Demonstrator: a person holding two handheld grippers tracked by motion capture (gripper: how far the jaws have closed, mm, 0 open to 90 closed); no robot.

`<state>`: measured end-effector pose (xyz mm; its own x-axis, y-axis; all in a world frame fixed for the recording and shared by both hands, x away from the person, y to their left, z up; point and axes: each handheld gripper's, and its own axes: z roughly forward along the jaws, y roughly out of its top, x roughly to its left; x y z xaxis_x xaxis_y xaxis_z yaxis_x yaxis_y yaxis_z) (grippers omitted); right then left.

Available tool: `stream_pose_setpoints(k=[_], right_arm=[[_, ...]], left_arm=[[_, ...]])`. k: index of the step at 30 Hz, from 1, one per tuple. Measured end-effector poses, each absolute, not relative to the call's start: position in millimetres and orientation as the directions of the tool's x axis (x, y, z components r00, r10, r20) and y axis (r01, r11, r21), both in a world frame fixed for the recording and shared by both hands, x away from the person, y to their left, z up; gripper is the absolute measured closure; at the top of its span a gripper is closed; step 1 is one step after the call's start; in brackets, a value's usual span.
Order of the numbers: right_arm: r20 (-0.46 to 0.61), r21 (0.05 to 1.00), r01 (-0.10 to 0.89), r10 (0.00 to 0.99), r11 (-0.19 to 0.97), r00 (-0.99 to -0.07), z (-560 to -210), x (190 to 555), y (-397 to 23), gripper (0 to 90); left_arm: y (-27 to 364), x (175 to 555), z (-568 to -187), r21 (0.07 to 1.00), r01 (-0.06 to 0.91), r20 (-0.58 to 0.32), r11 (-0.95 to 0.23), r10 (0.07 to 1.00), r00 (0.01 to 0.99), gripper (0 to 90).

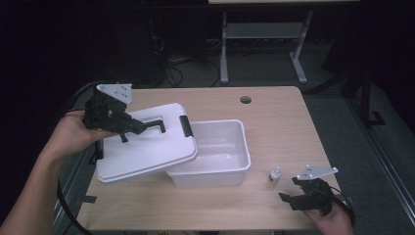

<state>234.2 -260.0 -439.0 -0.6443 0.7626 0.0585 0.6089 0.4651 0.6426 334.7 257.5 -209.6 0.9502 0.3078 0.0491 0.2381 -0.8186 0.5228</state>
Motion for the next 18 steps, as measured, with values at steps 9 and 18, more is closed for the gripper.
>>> stream_pose_setpoints(k=[9,18], right_arm=[[0.045,0.643,0.600,0.760,0.475,-0.649,-437.5,233.5,-256.9,25.0],[0.041,0.641,0.601,0.760,0.478,-0.649,-436.5,233.5,-256.4,25.0]], left_arm=[[285.6,324.1,-215.4,0.532,0.270,0.054,-0.803,0.350,0.935,84.1],[310.3,315.0,-221.9,0.544,0.293,0.068,-0.786,0.390,0.918,84.1]])
